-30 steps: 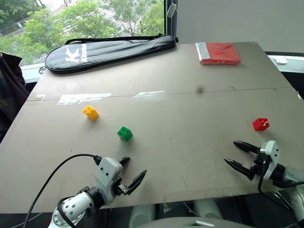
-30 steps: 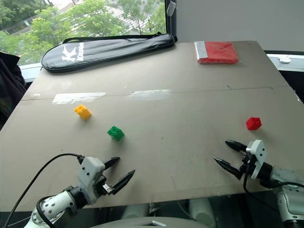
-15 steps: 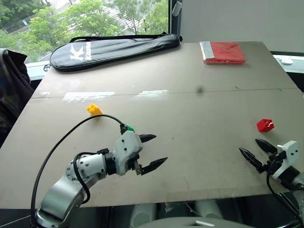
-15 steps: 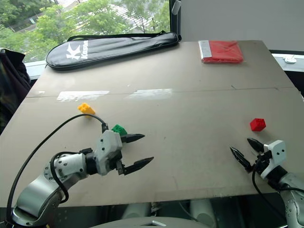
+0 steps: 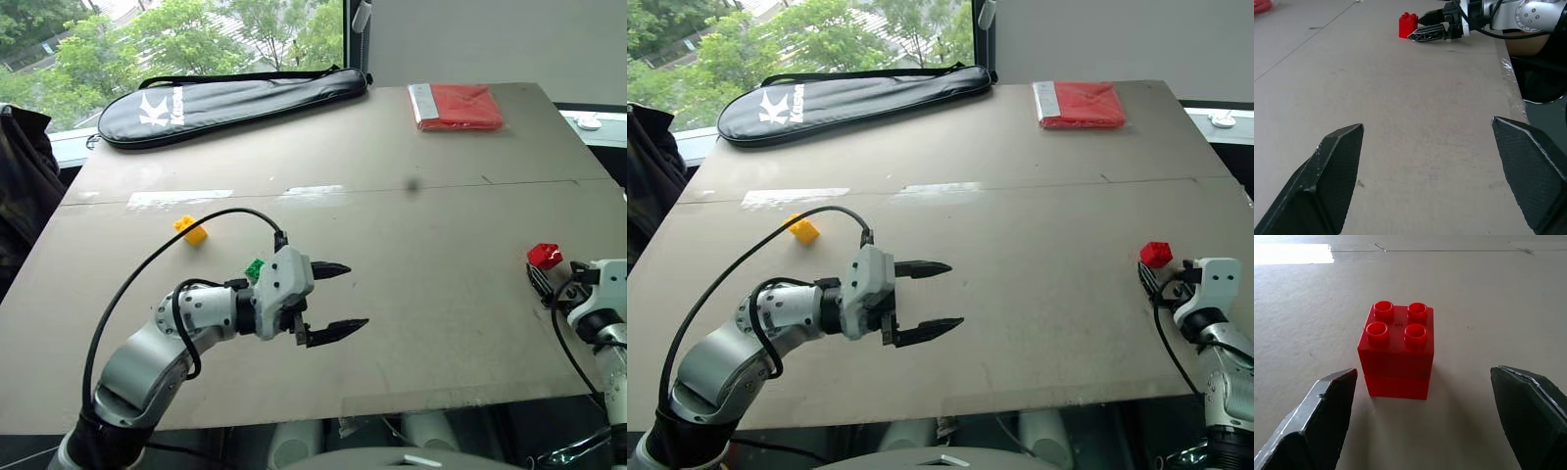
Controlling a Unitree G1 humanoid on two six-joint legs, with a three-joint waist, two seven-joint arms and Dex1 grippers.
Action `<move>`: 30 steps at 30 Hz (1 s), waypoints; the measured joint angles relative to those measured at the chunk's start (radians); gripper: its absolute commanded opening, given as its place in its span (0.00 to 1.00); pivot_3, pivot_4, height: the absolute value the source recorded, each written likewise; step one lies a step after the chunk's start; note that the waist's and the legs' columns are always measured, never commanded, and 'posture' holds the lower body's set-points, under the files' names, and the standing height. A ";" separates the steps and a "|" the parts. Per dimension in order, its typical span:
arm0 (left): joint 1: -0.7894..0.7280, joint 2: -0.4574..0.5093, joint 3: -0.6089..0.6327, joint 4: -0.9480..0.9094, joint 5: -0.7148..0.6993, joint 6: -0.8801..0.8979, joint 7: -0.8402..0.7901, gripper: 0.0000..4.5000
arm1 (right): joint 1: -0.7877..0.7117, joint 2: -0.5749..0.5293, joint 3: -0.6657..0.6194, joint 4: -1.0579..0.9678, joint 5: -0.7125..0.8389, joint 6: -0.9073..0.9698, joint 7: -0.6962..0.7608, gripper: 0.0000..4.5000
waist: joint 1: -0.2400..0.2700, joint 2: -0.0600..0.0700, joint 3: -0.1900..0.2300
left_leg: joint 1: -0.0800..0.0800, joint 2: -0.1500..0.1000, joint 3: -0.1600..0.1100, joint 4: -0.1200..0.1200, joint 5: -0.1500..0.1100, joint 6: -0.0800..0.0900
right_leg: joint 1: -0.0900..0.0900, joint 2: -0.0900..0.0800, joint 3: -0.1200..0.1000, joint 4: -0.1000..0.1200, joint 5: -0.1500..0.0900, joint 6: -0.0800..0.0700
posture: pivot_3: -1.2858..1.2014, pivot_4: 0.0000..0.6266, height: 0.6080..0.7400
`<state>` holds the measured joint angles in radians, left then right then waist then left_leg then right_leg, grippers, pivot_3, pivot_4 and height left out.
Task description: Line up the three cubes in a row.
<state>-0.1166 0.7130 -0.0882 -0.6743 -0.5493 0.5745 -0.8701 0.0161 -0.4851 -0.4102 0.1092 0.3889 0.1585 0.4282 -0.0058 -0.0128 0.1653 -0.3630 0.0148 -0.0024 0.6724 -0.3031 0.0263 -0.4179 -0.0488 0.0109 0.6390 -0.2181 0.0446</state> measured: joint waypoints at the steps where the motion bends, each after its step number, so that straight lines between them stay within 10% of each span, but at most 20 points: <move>1: -0.002 0.000 0.000 0.000 -0.003 0.002 0.000 1.00 | -0.016 0.003 0.002 0.014 -0.004 -0.013 0.003 0.91 | -0.003 0.000 0.000 | 0.000 0.000 0.000 0.000 0.000 0.000 | 0.000 0.000 0.000 0.000 0.001 -0.002 | 0.52 0.24 0.75; 8: -0.009 -0.011 -0.001 0.014 -0.002 0.004 0.007 1.00 | -0.055 0.018 0.002 0.072 -0.007 -0.082 0.040 0.28 | -0.005 0.000 0.000 | 0.000 0.000 0.000 0.000 0.000 0.000 | 0.000 0.000 0.001 0.001 0.002 -0.002 | 0.52 0.24 0.75; 30: 0.027 0.008 -0.010 0.029 0.059 -0.033 0.000 1.00 | 0.115 0.342 0.461 -0.458 -0.219 0.105 -0.203 0.28 | -0.007 0.001 0.000 | -0.001 0.002 0.000 0.001 0.000 -0.001 | -0.002 -0.001 0.001 0.003 0.000 0.000 | 0.52 0.24 0.75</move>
<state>-0.0898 0.7205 -0.0985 -0.6454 -0.4905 0.5418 -0.8699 0.1314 -0.1435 0.0512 -0.3492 0.1701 0.2635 0.2254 -0.0126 -0.0123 0.1657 -0.3635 0.0173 -0.0028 0.6737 -0.3028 0.0257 -0.4201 -0.0498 0.0123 0.6418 -0.2183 0.0449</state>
